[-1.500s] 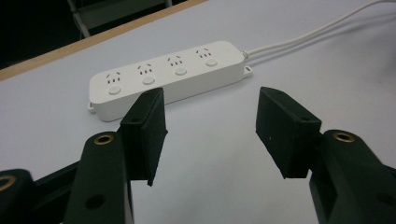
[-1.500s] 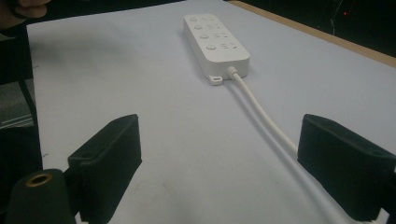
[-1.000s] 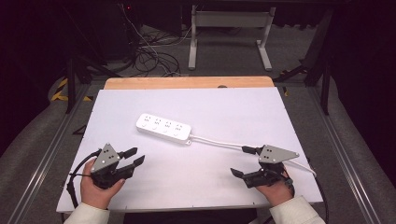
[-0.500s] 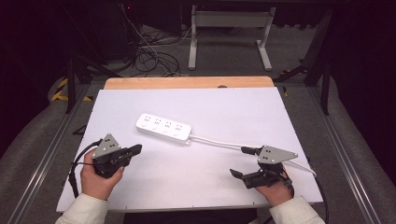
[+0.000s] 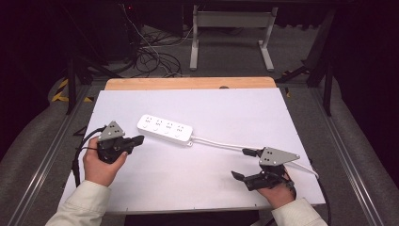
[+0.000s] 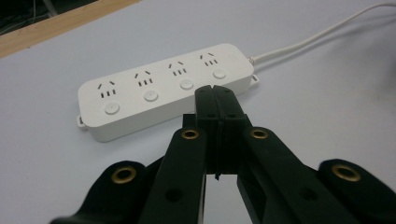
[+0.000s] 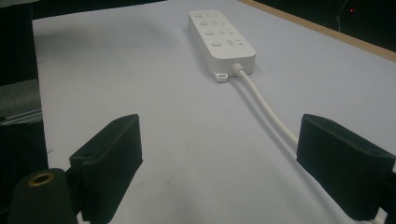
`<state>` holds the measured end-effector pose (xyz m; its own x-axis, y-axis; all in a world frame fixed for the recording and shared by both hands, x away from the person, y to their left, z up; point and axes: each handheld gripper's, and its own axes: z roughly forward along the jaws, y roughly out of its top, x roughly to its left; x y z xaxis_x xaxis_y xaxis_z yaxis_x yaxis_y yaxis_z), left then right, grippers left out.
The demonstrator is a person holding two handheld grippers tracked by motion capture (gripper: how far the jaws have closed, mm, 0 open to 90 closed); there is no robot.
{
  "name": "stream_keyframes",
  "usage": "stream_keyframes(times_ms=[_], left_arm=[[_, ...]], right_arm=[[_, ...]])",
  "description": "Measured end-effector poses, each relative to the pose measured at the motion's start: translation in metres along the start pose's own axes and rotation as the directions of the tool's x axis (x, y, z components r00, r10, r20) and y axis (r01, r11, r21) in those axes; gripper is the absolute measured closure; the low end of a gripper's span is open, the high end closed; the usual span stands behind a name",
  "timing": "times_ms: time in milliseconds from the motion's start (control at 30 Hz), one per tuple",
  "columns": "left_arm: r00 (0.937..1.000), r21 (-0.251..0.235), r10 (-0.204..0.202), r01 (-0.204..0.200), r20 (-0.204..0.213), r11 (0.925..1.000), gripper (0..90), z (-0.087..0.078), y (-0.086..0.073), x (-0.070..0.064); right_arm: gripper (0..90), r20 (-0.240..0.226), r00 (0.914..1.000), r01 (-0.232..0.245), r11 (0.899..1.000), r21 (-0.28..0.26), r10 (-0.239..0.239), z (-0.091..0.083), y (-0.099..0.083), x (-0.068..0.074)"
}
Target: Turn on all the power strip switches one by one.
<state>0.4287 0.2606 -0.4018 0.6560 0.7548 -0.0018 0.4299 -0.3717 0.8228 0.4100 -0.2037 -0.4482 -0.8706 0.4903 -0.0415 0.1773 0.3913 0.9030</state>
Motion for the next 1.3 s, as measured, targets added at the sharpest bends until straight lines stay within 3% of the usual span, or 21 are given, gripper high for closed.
stream_keyframes(times_ms=[167, 467, 667, 767, 1000, 1300], left_arm=[[0.9992, -0.003, -0.005, 0.005, -0.039, 1.0000, 89.9, 0.007, 0.008, 0.009], [0.9973, -0.040, -0.073, 0.072, -0.015, 0.9966, 89.9, 0.025, 0.011, 0.034], [0.9932, -0.023, -0.114, 0.113, -0.026, 0.9933, 89.8, 0.038, 0.013, 0.047], [0.9923, -0.033, -0.119, 0.117, -0.035, 0.9925, 89.9, 0.046, 0.013, 0.052], [0.9872, 0.008, -0.139, 0.140, -0.079, 0.9902, 89.9, 0.062, 0.008, 0.061], [0.9834, 0.017, -0.157, 0.159, -0.091, 0.9871, 89.9, 0.075, 0.002, 0.072]], right_arm=[[14.2, -0.006, 1.0000, 0.000, 1.000, -0.001, 0.000, 0.000, 0.000, 0.000], [14.2, -0.009, 1.0000, -0.001, 1.000, -0.002, 0.001, 0.000, 0.000, 0.000], [14.2, -0.011, 0.9999, -0.004, 1.000, -0.001, 0.004, 0.000, 0.000, -0.001], [14.2, -0.012, 0.9999, -0.004, 1.000, -0.001, 0.004, 0.000, 0.000, 0.000], [14.2, -0.014, 0.9999, -0.005, 1.000, -0.001, 0.005, 0.000, 0.000, -0.001], [14.2, -0.016, 0.9999, -0.003, 1.000, 0.000, 0.003, 0.000, 0.000, -0.001]])
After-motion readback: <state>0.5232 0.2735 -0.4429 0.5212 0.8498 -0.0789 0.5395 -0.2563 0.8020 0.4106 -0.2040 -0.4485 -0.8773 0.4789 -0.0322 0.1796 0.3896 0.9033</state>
